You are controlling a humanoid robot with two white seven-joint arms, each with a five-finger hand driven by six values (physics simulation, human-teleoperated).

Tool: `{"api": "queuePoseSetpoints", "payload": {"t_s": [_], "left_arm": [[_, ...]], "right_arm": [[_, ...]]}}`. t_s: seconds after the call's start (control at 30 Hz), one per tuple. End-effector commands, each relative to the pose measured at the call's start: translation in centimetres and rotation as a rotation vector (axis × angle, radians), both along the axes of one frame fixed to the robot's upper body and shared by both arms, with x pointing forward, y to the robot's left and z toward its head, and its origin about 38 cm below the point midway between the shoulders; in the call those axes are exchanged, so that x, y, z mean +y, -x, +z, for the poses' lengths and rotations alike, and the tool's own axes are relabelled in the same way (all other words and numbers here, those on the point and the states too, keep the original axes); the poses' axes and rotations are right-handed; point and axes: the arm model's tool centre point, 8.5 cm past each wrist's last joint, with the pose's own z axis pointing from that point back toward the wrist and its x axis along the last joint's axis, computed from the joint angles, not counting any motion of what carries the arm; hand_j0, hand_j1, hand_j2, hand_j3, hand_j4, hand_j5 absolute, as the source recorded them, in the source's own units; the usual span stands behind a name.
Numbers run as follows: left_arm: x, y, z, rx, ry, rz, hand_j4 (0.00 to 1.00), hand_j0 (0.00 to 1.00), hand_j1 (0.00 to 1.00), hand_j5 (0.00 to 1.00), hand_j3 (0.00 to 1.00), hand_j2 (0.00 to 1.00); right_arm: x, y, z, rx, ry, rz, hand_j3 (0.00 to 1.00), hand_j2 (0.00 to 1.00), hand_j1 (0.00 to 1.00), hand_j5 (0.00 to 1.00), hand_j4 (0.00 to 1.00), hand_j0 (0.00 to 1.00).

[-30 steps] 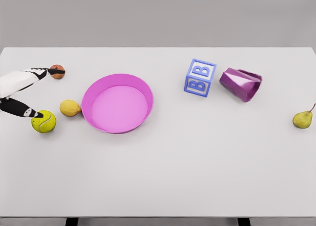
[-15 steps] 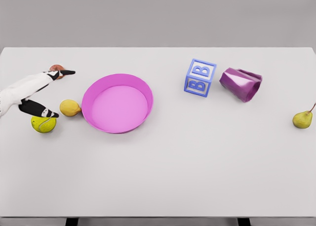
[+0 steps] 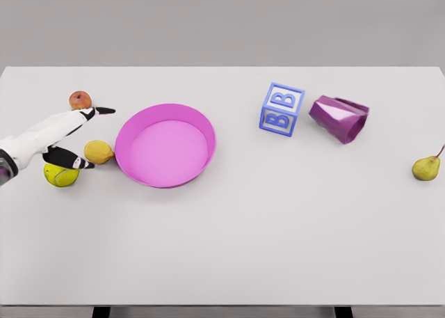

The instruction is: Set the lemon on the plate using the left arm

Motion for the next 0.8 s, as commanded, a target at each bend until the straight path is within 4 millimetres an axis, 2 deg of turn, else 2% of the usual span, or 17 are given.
{"api": "queuePoseSetpoints", "payload": {"t_s": [0.0, 0.23, 0.77], "left_arm": [[-0.1, -0.1, -0.3, 0.002, -0.006, 0.014, 0.94, 0.94, 0.94, 0.94, 0.94, 0.94], [-0.3, -0.1, -1.7, 0.068, -0.004, 0.080, 0.94, 0.94, 0.94, 0.94, 0.94, 0.94], [-0.1, -0.3, -2.3, 0.092, -0.052, 0.141, 0.91, 0.91, 0.91, 0.91, 0.91, 0.91]], "right_arm": [[0.0, 0.0, 0.0, 0.000, 0.000, 0.000, 1.00, 1.00, 1.00, 1.00, 1.00, 1.00], [0.0, 0.0, 0.0, 0.000, 0.000, 0.000, 1.00, 1.00, 1.00, 1.00, 1.00, 1.00], [0.0, 0.0, 0.0, -0.001, 0.000, 0.000, 1.00, 1.00, 1.00, 1.00, 1.00, 1.00]]}}
